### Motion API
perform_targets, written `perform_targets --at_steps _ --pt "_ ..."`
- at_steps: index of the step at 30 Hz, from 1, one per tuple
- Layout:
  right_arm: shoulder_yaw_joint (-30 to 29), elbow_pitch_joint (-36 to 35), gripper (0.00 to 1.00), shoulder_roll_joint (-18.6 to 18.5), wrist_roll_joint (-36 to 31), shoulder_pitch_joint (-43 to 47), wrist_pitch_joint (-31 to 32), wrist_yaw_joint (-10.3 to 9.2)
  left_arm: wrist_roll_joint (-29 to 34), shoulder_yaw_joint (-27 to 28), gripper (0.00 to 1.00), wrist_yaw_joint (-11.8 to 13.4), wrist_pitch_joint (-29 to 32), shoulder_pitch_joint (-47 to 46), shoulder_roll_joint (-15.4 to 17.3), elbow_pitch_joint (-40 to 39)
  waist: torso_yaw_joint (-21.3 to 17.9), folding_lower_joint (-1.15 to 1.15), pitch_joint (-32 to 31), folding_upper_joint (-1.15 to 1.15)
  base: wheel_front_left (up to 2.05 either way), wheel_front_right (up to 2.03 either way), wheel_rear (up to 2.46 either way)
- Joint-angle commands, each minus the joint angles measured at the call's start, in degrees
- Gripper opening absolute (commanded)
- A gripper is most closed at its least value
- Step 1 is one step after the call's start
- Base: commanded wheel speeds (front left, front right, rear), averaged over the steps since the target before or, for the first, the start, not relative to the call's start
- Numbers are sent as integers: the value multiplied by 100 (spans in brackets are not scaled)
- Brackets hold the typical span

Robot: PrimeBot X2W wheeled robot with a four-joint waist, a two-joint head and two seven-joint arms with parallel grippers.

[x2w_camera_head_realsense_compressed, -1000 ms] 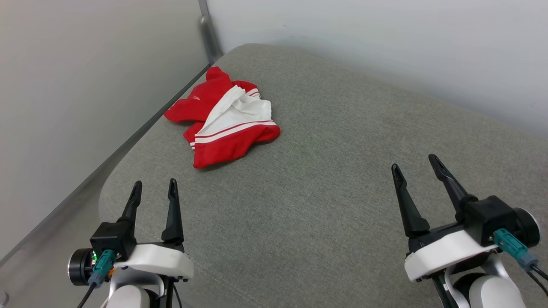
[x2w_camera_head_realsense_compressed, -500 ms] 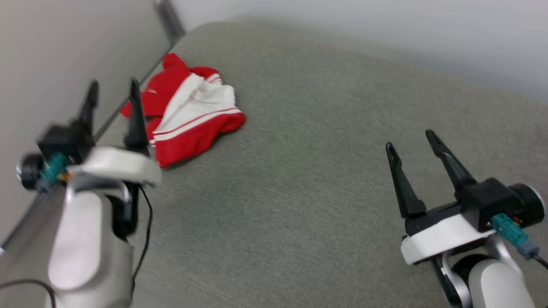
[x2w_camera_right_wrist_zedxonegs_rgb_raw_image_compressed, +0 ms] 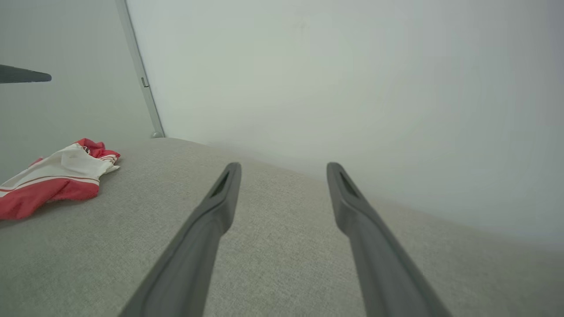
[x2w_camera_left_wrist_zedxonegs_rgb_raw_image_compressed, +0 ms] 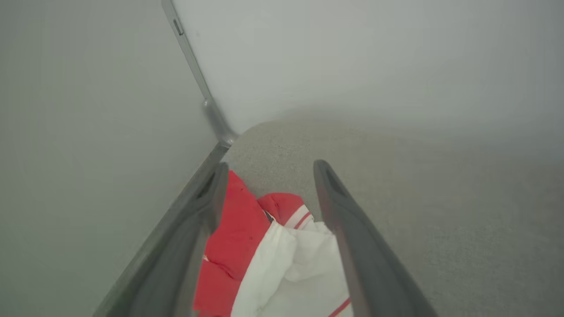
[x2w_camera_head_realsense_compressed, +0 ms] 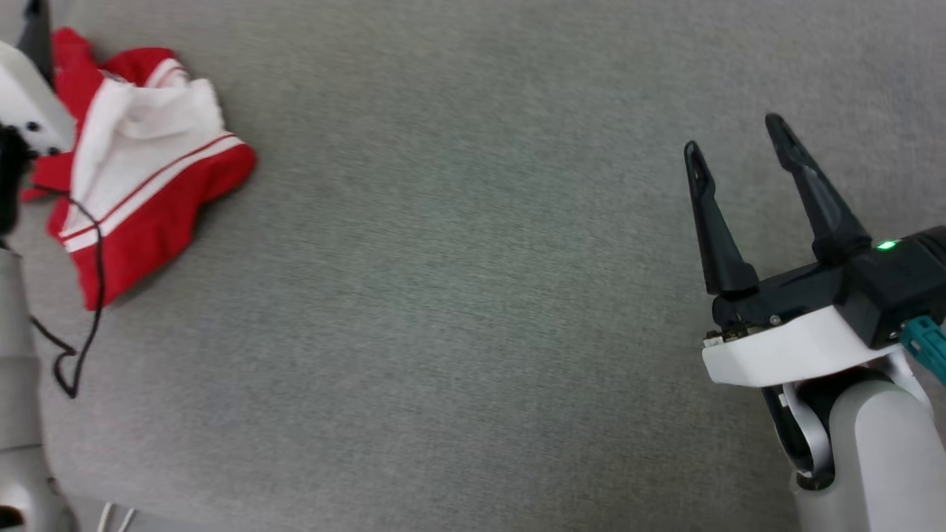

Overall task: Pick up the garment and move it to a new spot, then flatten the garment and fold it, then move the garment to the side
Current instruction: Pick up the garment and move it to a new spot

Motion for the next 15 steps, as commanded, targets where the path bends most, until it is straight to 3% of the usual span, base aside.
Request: perform_targets --at_steps 1,6,10,15 --pt "4 -27 100 -8 7 -127 -56 -4 -50 39 100 -27 338 -55 147 177 -456 -1 466 0 0 0 0" --pt "33 30 100 20 99 -276 -219 -3 -381 273 100 34 1610 34 496 898 -704 -1 701 0 0 0 0" --pt "5 128 100 41 152 -327 -321 -3 -658 523 100 253 2273 243 526 1320 -828 -1 795 0 0 0 0" --pt "-28 233 100 53 201 -363 -400 -3 -887 642 100 303 2674 720 341 1634 -901 -1 793 0 0 0 0"
